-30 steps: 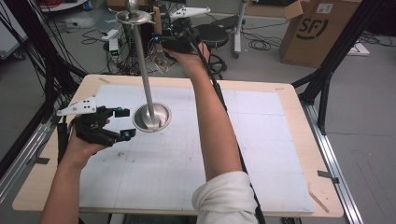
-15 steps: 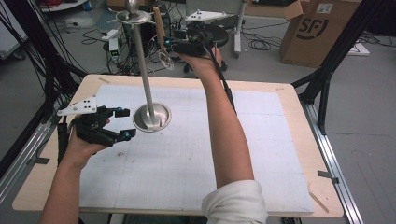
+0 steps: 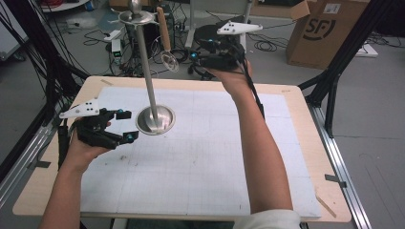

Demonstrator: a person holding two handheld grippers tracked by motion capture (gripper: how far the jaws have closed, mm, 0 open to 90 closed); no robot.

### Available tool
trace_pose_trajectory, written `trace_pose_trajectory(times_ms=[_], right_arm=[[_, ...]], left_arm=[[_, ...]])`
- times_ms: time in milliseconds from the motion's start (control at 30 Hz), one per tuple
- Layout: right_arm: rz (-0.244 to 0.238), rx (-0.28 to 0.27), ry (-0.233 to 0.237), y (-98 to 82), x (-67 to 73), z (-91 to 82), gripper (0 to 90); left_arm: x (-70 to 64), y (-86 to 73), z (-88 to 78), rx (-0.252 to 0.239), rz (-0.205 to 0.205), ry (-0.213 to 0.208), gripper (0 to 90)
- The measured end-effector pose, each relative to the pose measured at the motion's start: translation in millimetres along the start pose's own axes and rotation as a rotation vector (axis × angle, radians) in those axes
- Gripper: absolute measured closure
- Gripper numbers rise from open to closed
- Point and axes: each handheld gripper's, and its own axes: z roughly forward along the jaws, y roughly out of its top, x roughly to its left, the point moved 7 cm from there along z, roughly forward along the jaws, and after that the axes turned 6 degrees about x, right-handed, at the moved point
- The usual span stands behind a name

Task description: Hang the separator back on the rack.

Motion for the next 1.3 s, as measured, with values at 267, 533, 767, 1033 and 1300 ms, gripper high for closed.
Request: trace_pose_trajectory(times_ms=[267,533,767,1033,1300], right_arm=[[-0.001,-0.010,-0.018,-27.9,1.2,-38.0,37.2],[0.011,-0.038,-0.010,-53.1,8.0,-69.3,33.5],[0.031,-0.048,0.006,-81.0,13.4,-85.8,31.1],[0.023,-0.032,0.015,-106.1,21.7,-99.4,29.5],[0.028,-0.038,0.022,-131.1,29.5,-107.8,28.6]], left_arm=[[-1.1,-0.7,2.1,0.010,0.004,0.008,16.6],[0.1,-0.7,3.1,0.004,-0.001,0.016,16.5],[2.7,-3.4,6.0,0.013,-0.009,0.020,16.5],[10.6,-12.4,9.5,0.024,-0.034,0.046,16.5],[13.5,-16.9,9.0,0.024,-0.042,0.064,16.3]])
